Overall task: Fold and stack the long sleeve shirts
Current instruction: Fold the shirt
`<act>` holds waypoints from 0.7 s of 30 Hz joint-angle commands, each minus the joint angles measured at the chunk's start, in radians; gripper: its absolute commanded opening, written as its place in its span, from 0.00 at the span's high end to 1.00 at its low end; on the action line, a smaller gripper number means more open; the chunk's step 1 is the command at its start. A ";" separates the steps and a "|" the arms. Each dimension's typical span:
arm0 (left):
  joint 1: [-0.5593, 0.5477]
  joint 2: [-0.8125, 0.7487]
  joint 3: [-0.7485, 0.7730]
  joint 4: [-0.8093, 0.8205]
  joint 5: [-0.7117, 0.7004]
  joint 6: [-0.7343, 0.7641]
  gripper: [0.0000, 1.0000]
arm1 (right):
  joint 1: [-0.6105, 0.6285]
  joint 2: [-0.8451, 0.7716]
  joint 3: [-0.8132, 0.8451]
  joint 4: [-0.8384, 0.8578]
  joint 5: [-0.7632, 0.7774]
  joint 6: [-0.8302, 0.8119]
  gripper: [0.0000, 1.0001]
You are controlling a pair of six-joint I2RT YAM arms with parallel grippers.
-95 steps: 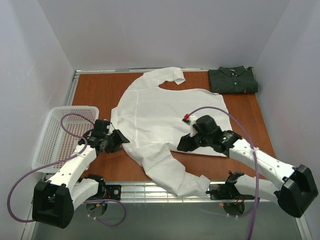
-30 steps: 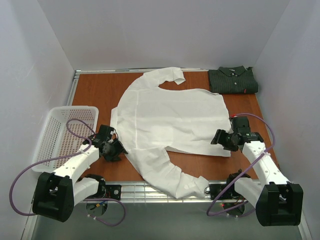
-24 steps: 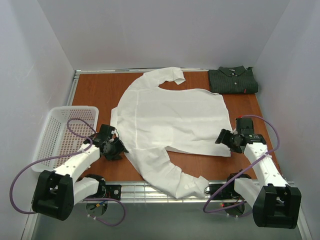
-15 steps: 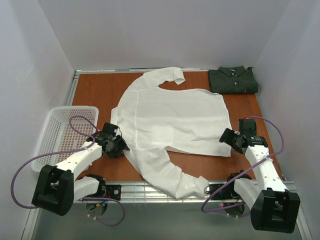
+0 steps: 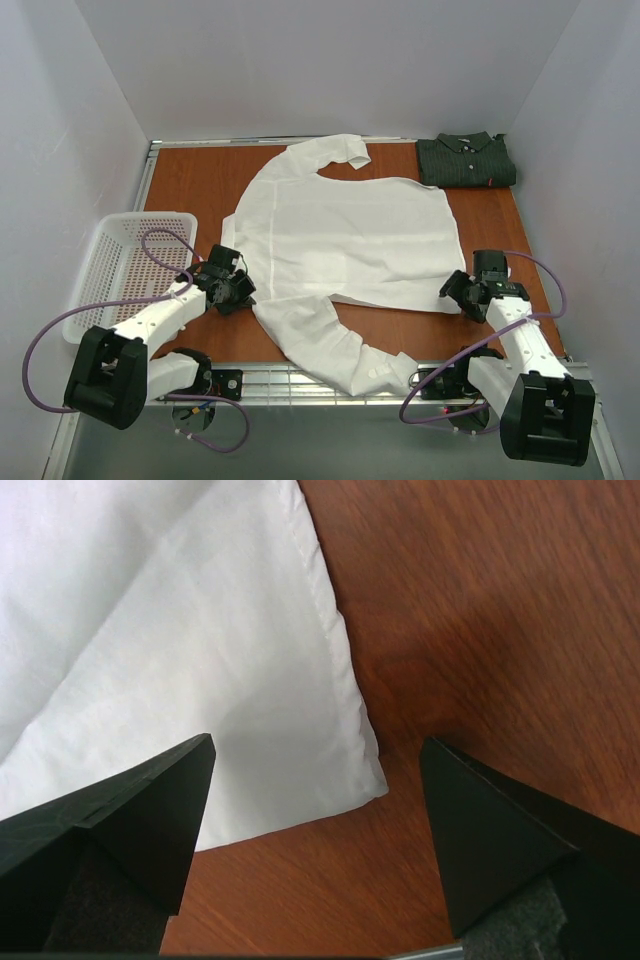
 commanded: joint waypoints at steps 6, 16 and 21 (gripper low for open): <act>-0.005 -0.070 0.039 -0.080 0.001 0.060 1.00 | -0.005 0.019 -0.061 0.095 -0.006 0.076 0.30; -0.005 -0.107 0.062 -0.135 0.001 0.080 1.00 | -0.005 -0.015 -0.085 0.083 0.038 0.085 0.71; -0.005 -0.113 0.084 -0.161 -0.005 0.085 1.00 | -0.005 -0.029 -0.049 0.040 0.033 0.079 0.99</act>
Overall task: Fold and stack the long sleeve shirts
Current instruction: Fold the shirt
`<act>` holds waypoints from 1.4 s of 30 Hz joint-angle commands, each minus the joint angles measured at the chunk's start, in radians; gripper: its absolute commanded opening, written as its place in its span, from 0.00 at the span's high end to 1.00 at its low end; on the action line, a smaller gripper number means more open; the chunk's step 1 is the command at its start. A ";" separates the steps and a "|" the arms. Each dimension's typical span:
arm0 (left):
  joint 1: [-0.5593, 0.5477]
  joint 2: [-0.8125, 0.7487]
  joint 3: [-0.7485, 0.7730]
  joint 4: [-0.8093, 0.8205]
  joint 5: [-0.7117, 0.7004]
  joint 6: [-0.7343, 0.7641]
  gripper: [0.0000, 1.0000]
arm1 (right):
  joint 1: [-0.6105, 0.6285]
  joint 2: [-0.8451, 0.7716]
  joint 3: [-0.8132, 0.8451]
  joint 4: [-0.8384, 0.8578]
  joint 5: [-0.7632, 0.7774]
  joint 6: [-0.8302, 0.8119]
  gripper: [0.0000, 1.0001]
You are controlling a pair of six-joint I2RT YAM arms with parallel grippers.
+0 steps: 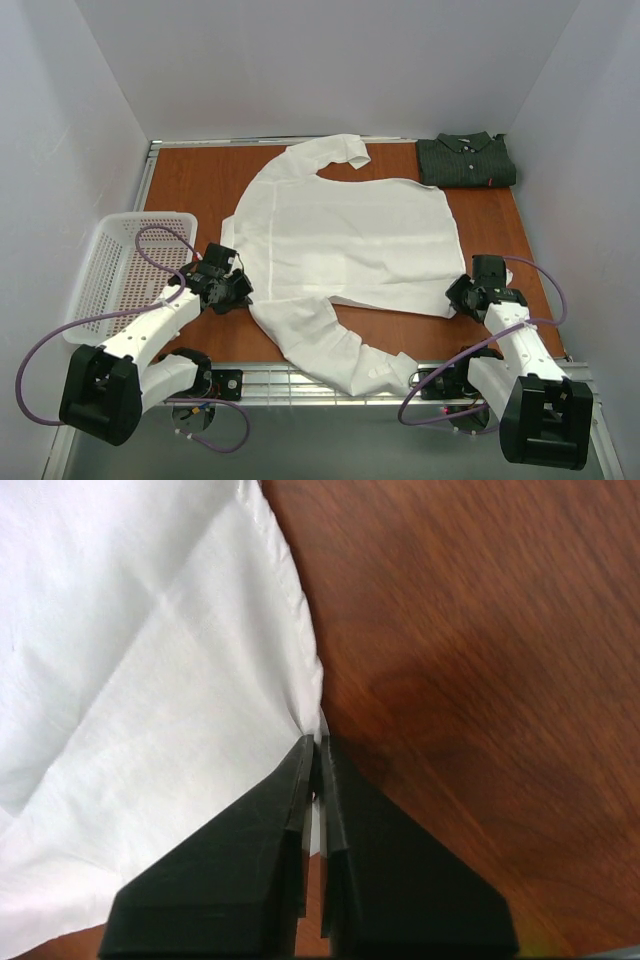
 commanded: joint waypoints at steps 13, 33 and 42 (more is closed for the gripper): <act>0.001 -0.037 0.137 -0.158 -0.073 0.021 1.00 | -0.015 0.042 0.247 -0.167 0.047 -0.132 0.99; 0.070 0.191 0.252 -0.012 -0.056 0.080 1.00 | -0.015 0.438 0.534 -0.074 -0.045 -0.259 0.99; 0.105 0.288 0.237 0.083 -0.011 0.078 1.00 | -0.015 0.623 0.634 -0.038 -0.071 -0.267 0.99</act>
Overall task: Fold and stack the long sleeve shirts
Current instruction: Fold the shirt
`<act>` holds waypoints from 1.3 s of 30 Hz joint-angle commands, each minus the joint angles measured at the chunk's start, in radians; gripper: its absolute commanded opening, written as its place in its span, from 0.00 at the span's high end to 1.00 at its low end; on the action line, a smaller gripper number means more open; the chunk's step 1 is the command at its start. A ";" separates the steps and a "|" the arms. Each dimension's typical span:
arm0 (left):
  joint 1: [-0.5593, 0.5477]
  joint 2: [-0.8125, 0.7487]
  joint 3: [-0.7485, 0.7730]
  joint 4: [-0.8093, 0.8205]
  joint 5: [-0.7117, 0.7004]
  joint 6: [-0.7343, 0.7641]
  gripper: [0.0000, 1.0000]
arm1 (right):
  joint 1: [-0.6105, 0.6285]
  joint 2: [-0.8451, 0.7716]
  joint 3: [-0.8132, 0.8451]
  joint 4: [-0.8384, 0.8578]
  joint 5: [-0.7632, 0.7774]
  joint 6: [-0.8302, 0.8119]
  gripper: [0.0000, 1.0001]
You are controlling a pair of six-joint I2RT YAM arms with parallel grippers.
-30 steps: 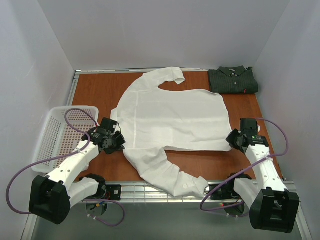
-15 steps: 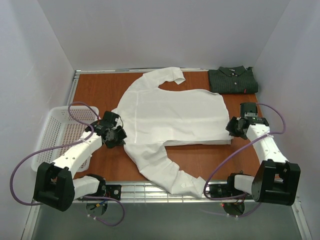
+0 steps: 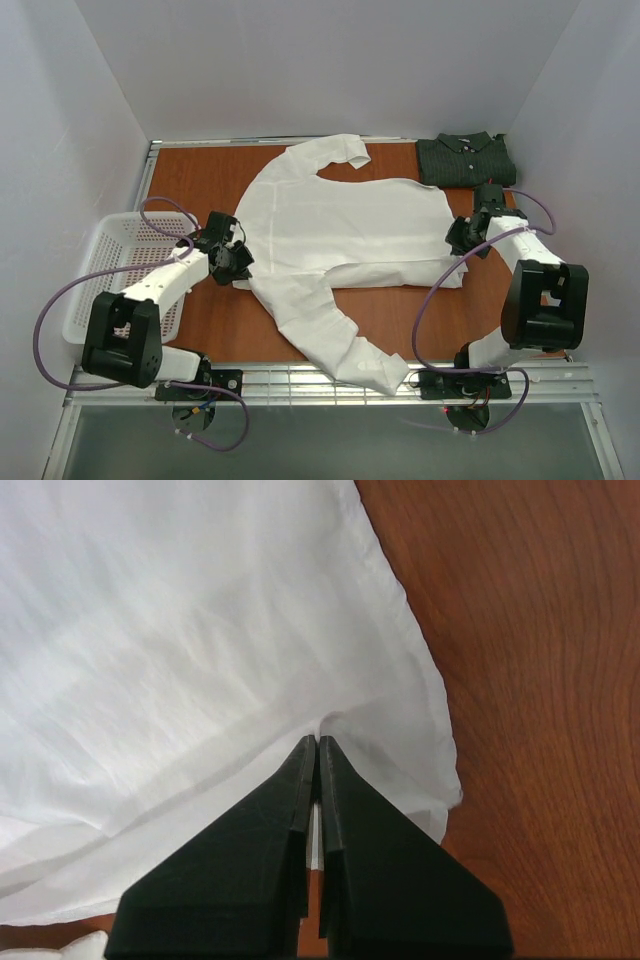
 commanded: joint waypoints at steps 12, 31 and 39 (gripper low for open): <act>0.034 0.093 0.032 0.123 0.032 0.003 0.97 | -0.004 0.187 0.165 0.064 -0.046 -0.029 0.90; 0.052 0.094 0.022 0.143 0.042 -0.030 0.94 | 0.011 -0.131 -0.068 0.084 -0.225 -0.128 0.61; 0.075 0.110 0.019 0.170 0.054 -0.072 0.94 | 0.037 -0.106 -0.165 0.232 -0.427 -0.085 0.63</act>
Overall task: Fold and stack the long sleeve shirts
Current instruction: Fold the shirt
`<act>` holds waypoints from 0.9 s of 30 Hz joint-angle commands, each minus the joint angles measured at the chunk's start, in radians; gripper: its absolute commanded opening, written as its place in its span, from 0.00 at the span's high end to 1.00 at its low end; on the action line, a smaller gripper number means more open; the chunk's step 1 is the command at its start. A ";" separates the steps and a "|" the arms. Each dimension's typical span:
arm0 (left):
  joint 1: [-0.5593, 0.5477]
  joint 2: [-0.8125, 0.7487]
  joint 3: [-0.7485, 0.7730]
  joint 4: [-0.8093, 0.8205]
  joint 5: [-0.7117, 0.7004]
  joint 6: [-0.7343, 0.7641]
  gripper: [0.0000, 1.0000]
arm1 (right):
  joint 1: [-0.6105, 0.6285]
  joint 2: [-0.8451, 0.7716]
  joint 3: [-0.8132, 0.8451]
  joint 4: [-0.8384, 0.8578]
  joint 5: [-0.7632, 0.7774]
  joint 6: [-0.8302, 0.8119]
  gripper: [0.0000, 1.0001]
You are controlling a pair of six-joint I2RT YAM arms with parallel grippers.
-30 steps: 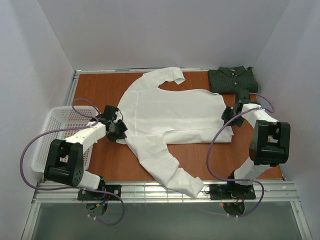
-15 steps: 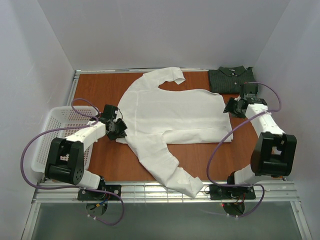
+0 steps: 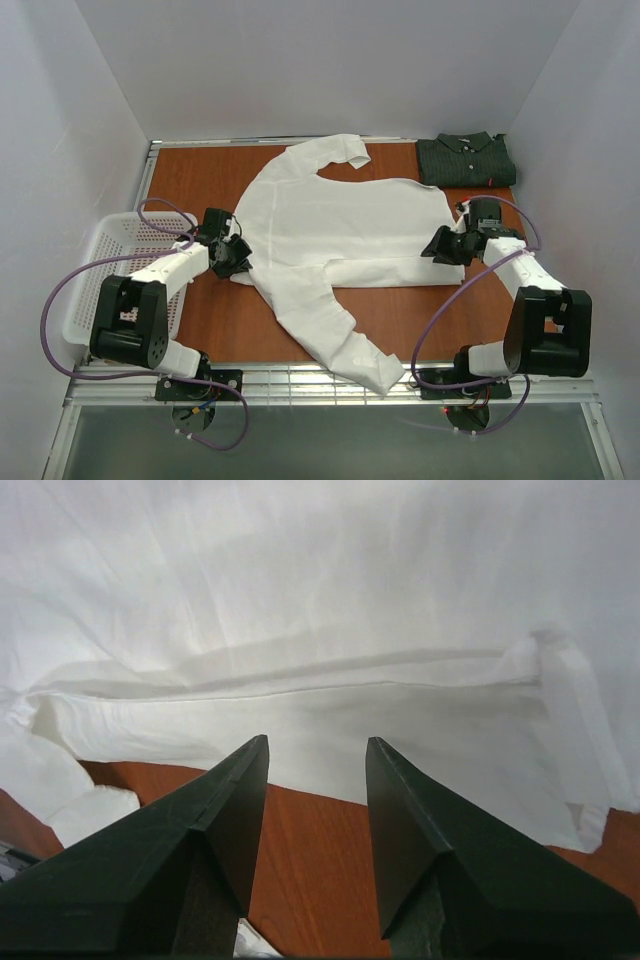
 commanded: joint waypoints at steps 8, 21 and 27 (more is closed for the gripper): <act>0.034 0.004 -0.013 0.039 0.032 -0.033 0.94 | -0.017 0.165 -0.007 0.222 -0.042 0.042 0.66; 0.057 -0.099 0.013 0.010 0.051 0.006 0.71 | -0.025 0.034 0.015 0.308 -0.209 0.074 0.64; 0.057 -0.191 0.037 -0.024 0.046 0.041 0.49 | 0.119 -0.081 -0.206 0.538 -0.350 0.152 0.59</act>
